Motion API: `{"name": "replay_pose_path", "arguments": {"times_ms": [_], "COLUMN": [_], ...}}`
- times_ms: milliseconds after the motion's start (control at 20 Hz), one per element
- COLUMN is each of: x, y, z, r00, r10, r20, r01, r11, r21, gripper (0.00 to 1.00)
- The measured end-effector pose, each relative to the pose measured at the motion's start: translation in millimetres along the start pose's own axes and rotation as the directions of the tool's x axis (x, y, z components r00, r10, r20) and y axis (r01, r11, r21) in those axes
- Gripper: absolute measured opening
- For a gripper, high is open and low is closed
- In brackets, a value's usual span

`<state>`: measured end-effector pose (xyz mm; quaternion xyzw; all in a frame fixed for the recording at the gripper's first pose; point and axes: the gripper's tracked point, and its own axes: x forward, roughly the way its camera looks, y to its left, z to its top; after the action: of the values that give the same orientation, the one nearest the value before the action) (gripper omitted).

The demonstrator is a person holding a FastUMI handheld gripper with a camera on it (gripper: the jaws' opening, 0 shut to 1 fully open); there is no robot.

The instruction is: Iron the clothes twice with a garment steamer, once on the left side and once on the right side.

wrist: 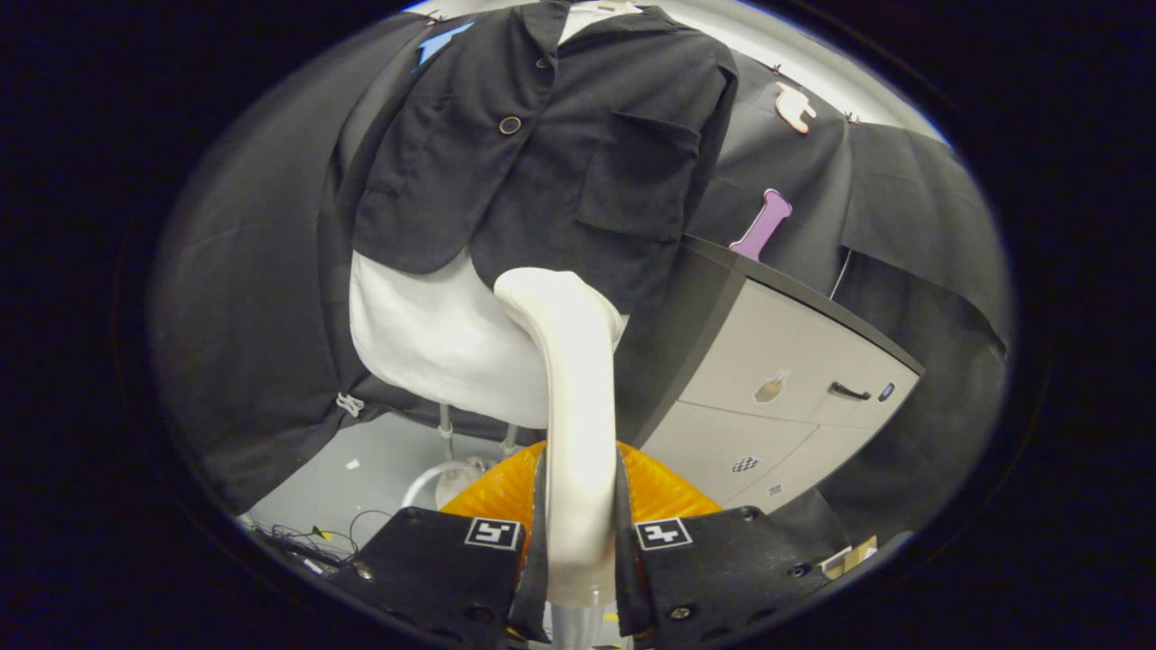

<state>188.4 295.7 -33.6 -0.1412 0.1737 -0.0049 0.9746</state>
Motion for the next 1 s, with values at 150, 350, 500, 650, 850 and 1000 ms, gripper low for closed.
{"name": "replay_pose_path", "arguments": {"times_ms": [150, 350, 500, 650, 850, 1000], "x": [-13.4, -30.6, -49.7, -73.2, -98.6, -105.8], "y": [0.2, 9.5, 16.6, 27.3, 46.6, 57.4], "z": [17.6, 46.7, 88.0, 149.7, 232.8, 293.6], "r00": [0.999, 0.994, 0.981, 0.948, 0.881, 0.831], "r10": [0.012, 0.041, 0.06, 0.072, 0.077, 0.074], "r20": [0.046, 0.105, 0.184, 0.311, 0.467, 0.552], "r01": [-0.011, -0.035, -0.051, -0.059, -0.054, -0.062], "r11": [1.0, 0.998, 0.997, 0.997, 0.997, 0.997], "r21": [-0.018, -0.061, -0.057, -0.052, -0.064, -0.04], "gripper": [0.33, 0.33, 0.33, 0.33, 0.33, 0.33]}}
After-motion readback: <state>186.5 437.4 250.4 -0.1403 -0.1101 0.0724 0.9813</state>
